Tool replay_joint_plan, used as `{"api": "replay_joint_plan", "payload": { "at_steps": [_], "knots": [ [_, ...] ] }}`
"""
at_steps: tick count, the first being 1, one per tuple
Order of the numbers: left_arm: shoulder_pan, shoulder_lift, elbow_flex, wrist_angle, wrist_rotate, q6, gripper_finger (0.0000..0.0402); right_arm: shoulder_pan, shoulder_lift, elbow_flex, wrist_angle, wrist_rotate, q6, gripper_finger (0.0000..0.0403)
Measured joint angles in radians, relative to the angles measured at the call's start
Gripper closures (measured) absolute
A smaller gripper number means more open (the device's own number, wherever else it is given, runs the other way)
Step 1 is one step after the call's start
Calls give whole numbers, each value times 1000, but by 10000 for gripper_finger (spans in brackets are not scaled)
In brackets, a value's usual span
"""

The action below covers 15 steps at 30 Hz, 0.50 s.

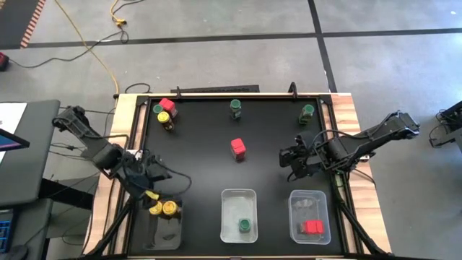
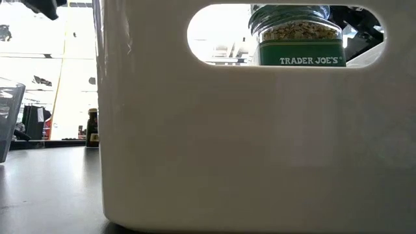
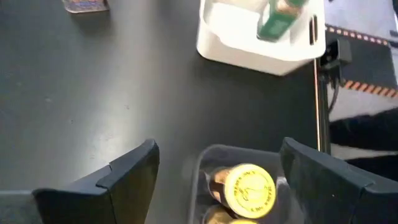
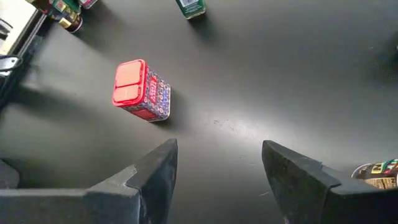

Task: Sort spices by type
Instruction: Put the center green seasoning bottle into the white bin

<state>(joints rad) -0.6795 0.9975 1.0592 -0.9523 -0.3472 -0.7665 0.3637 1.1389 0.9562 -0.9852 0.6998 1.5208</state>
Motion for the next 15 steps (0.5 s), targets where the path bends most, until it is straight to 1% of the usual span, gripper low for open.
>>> {"api": "replay_joint_plan", "payload": {
  "at_steps": [3,8,13,15],
  "knots": [
    [43,-6,0,0,-1,67,82,0,0,0,15,0,0,143],
    [172,-6,-10,8,-2,150,82,-11,0,0,29,20,-6,143],
    [300,-18,-60,69,20,242,82,-77,0,0,-7,25,-14,143],
    [349,-33,-85,112,38,277,82,-115,0,0,-8,24,-51,142]
  ]
}}
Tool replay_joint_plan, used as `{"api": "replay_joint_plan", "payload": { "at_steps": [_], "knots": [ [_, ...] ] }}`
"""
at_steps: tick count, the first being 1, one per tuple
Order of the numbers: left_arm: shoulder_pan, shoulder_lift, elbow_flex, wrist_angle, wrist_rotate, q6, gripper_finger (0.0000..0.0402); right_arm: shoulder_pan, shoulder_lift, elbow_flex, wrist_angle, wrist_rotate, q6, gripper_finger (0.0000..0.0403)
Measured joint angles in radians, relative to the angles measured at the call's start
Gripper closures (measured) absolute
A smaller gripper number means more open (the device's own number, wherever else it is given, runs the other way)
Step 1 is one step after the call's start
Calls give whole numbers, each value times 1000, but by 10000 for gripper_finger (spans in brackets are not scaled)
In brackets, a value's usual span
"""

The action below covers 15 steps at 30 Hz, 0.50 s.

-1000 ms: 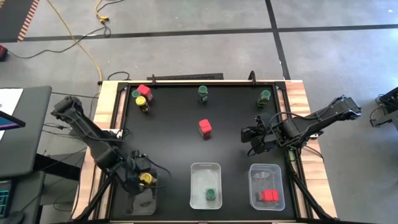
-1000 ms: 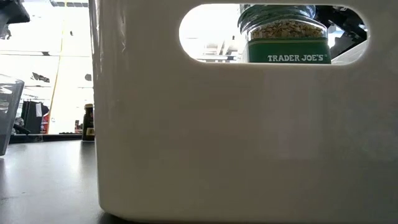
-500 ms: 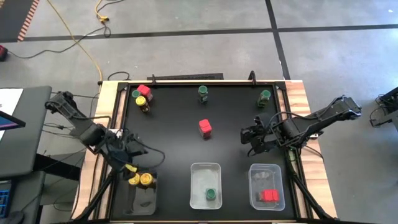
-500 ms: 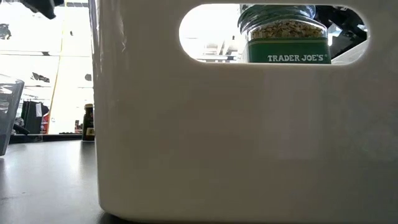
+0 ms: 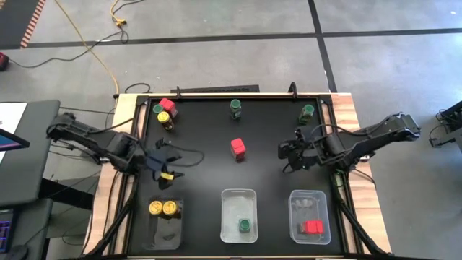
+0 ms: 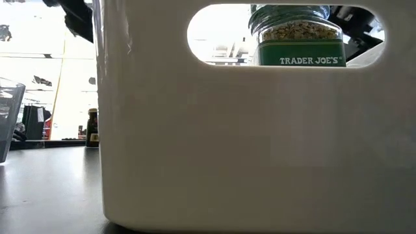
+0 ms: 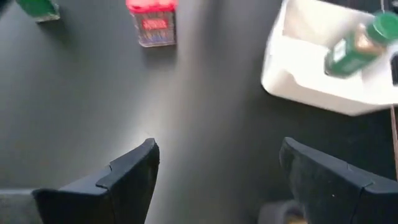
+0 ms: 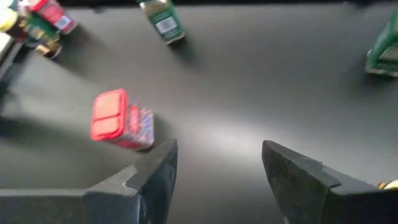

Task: Sort spices by type
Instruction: Put the center green seasoning bottle into the white bin

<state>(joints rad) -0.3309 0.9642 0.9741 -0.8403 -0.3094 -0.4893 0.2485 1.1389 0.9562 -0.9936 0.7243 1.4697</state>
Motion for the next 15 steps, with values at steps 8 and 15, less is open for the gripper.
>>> {"api": "replay_joint_plan", "payload": {
  "at_steps": [8,15],
  "knots": [
    [155,-39,-43,37,16,21,82,-228,0,0,16,-107,-309,93],
    [243,-42,-68,52,16,30,82,-431,0,0,151,-159,-593,8]
  ]
}}
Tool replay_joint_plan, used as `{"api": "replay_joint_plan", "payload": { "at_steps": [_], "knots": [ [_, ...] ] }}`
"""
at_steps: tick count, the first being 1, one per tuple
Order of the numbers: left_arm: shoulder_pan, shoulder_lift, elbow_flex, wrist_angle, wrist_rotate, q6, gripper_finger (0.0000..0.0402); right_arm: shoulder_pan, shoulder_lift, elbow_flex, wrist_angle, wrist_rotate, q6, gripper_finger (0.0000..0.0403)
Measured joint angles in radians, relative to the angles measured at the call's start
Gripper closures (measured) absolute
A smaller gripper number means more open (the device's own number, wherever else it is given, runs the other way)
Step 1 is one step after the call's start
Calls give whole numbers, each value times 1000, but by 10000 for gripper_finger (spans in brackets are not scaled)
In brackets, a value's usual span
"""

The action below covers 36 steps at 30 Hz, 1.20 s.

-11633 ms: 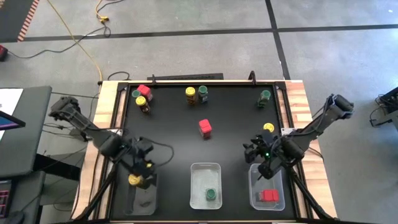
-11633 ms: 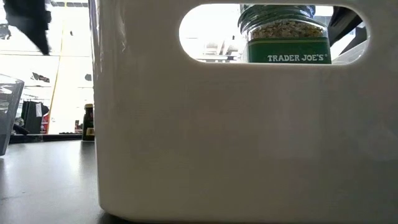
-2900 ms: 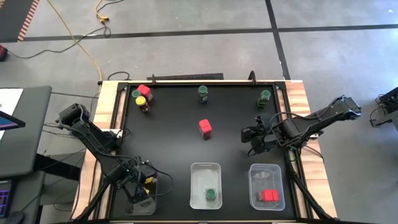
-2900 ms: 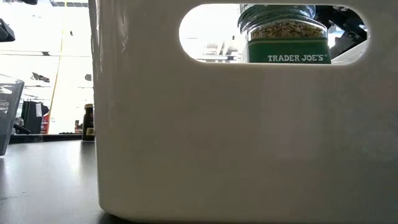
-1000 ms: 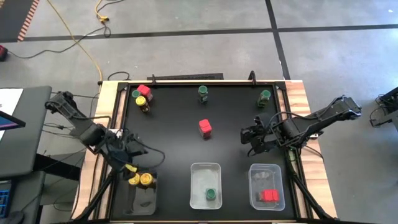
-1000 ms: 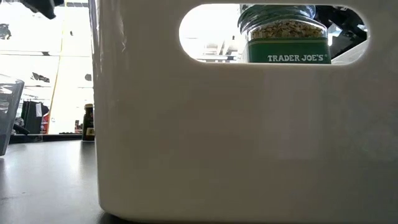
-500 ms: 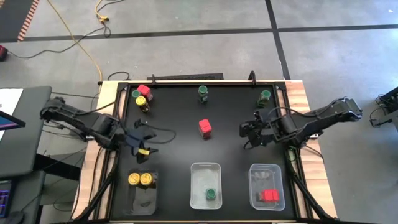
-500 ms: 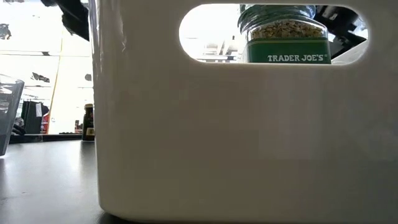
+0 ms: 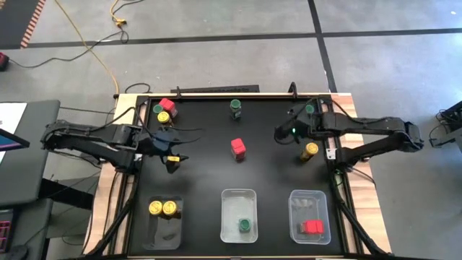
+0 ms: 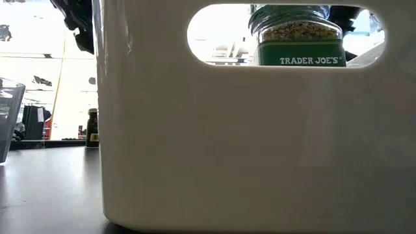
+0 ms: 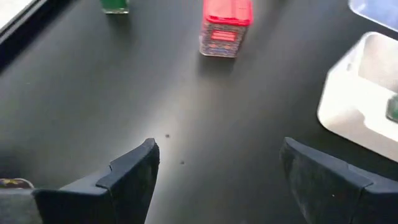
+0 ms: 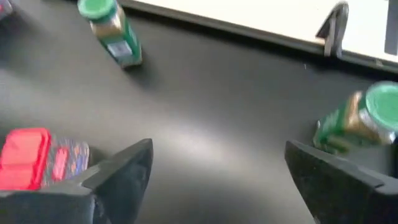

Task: Sort spices by type
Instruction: Put the center green seasoning bottle into the white bin

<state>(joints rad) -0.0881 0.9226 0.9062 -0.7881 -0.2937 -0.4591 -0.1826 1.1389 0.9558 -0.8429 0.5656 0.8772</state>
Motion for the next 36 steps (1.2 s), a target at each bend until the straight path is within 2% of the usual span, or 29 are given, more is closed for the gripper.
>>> {"api": "replay_joint_plan", "payload": {
  "at_steps": [7,11,16,20,24,28,33,36],
  "knots": [
    [39,0,-12,2,0,-36,82,-91,0,0,82,-1,-89,36],
    [52,0,-12,2,0,-32,82,-114,0,0,92,-1,-108,38],
    [67,0,-12,2,0,-30,82,-175,0,0,213,-19,-159,38],
    [83,0,-12,2,0,-10,82,-229,25,0,421,-145,-253,38],
    [115,0,-12,1,0,9,82,-254,108,22,603,-281,-379,38],
    [144,-1,-12,1,0,9,82,-265,256,174,504,-306,-386,38],
    [157,-1,-12,0,0,10,82,-264,478,449,277,-309,-373,39],
    [157,-1,-12,0,0,10,82,-253,604,603,200,-309,-358,39]
  ]
}}
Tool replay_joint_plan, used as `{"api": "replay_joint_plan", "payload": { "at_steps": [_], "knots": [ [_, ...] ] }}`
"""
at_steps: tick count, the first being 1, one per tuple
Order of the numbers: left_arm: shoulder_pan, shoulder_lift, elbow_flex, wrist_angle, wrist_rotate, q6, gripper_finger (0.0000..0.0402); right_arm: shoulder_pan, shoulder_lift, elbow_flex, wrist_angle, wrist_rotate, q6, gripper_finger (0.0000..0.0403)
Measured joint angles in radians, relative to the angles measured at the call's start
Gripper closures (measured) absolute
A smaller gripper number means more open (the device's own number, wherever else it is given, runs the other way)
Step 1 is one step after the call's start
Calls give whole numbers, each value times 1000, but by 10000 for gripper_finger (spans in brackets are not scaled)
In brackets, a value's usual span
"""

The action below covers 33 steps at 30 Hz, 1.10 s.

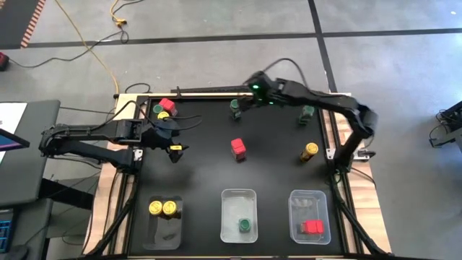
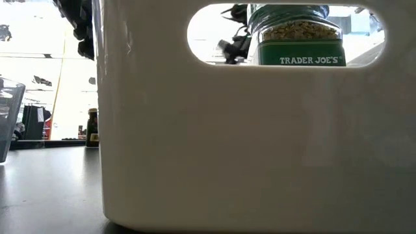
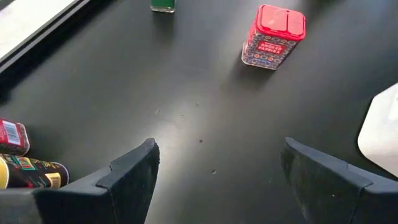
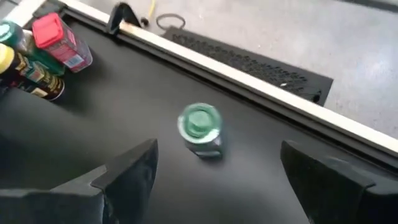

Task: Sort spices by type
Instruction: Put the center green seasoning bottle into the white bin

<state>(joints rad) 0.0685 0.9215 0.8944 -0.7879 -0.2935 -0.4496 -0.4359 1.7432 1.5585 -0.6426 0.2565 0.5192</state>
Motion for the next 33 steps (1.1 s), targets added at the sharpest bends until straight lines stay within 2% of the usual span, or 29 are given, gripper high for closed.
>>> {"api": "replay_joint_plan", "payload": {
  "at_steps": [7,12,23,33],
  "knots": [
    [0,0,0,0,0,-8,82,0,239,287,-138,-2,119,39],
    [0,0,0,-6,0,22,82,-13,347,402,-220,-1,211,39],
    [0,0,0,-35,0,208,82,-8,457,423,-214,-1,422,39],
    [0,0,1,-107,-1,333,82,-10,528,423,-185,3,502,39]
  ]
}}
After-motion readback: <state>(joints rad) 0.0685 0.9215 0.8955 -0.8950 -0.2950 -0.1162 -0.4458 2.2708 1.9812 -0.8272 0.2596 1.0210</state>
